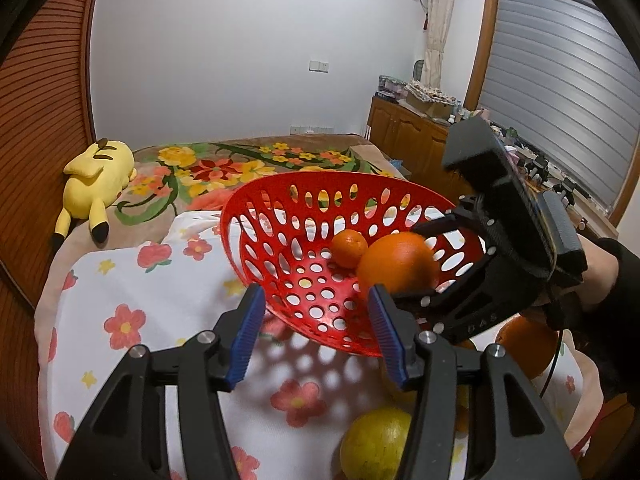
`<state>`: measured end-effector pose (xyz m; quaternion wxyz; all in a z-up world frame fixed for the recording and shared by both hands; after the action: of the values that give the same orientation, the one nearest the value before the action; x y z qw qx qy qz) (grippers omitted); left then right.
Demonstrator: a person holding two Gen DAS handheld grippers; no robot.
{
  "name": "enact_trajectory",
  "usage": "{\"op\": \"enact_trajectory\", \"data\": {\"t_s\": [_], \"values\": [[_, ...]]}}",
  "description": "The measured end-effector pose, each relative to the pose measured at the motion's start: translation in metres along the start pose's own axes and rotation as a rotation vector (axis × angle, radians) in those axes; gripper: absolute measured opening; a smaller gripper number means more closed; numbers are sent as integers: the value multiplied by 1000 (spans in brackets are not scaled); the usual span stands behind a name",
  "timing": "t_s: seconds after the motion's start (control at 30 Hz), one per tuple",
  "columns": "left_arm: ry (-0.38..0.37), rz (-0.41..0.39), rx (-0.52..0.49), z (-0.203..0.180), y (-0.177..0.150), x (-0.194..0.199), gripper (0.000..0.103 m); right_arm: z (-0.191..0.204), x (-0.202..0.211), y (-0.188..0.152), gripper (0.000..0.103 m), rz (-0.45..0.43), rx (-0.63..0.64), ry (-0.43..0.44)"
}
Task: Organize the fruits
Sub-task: 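Open the left tool and right tool to drop both fruits into the basket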
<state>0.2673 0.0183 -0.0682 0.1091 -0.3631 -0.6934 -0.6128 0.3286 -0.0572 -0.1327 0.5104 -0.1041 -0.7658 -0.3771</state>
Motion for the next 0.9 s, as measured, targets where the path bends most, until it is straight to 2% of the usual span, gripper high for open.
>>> {"op": "enact_trajectory", "data": {"t_s": [0.33,0.67,0.9], "values": [[2,-11,-10,-5,-7,14,58,-10,46,13,100,-118,-74,-3],[-21,-10,-33,-29,-27,28,65,-13,111,-16,100,-220,-167,-26],[-19,8,-44,-40,-48,32,69,-10,139,-54,100,-271,-237,-43]]}}
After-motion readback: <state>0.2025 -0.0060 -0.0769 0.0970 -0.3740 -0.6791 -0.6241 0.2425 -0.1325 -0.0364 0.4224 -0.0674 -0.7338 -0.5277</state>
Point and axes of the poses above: each gripper's, at about its wrist camera, not at the fingertips, and x roughly against the way its jaws point, z to its left, y to its top, the point moved 9 cm from there along -x, roughly the way its jaws point, and after that the axes turned 5 degrees about -y, right-handed, at the moved point
